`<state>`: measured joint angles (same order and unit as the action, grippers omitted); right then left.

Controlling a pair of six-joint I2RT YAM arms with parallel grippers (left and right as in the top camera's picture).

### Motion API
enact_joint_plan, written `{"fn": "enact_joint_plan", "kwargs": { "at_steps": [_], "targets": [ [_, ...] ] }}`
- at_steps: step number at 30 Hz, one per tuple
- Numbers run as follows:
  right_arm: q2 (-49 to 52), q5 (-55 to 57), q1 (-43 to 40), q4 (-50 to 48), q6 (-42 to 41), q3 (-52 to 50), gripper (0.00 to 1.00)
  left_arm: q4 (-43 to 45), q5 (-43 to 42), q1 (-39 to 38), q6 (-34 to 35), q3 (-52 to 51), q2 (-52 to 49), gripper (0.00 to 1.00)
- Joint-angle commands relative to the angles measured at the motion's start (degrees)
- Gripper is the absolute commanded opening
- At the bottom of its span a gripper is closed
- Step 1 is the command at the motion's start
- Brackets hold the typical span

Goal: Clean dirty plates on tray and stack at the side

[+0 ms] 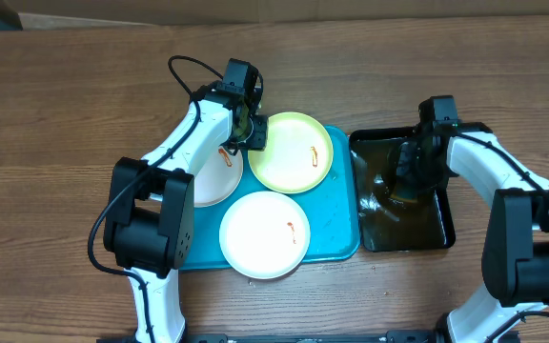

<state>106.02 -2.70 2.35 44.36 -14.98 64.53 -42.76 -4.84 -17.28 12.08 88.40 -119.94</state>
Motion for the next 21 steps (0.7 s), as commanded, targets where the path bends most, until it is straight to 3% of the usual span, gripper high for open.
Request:
{"fn": "enact_joint_plan", "kwargs": {
  "at_steps": [1,5,8,11,14,17,18,19,21],
  "targets": [
    [0.39,0.11,0.17,0.50,-0.02,2.91,0.31,0.28,0.39,-0.44,0.83,-0.68,-0.72,0.37],
    [0.39,0.11,0.15,1.18,-0.04,2.93,0.29,1.66,0.39,-0.44,1.27,-1.68,-0.72,0.34],
    [0.42,0.11,0.15,1.16,-0.02,2.93,0.24,1.90,0.39,-0.44,1.25,-1.68,-0.72,0.18],
    [0.42,0.13,0.15,0.94,-0.02,2.93,0.22,1.90,0.39,-0.44,1.25,-1.68,-0.72,0.13],
    [0.42,0.15,0.17,0.09,-0.02,2.93,0.04,1.88,0.39,-0.44,1.27,-1.68,-0.72,0.04],
    [0.42,0.13,0.17,-0.09,-0.02,2.93,0.04,1.79,0.39,-0.44,1.25,-1.68,-0.72,0.05],
    [0.42,0.11,0.17,0.17,-0.02,2.93,0.10,1.68,0.39,-0.44,1.25,-1.68,-0.72,0.18],
    [0.42,0.11,0.17,0.39,-0.02,2.93,0.18,1.66,0.39,-0.44,1.25,-1.68,-0.72,0.20],
    [0.42,0.11,0.17,0.57,-0.02,2.93,0.21,1.66,0.39,-0.44,1.25,-1.68,-0.72,0.19]
  ]
}}
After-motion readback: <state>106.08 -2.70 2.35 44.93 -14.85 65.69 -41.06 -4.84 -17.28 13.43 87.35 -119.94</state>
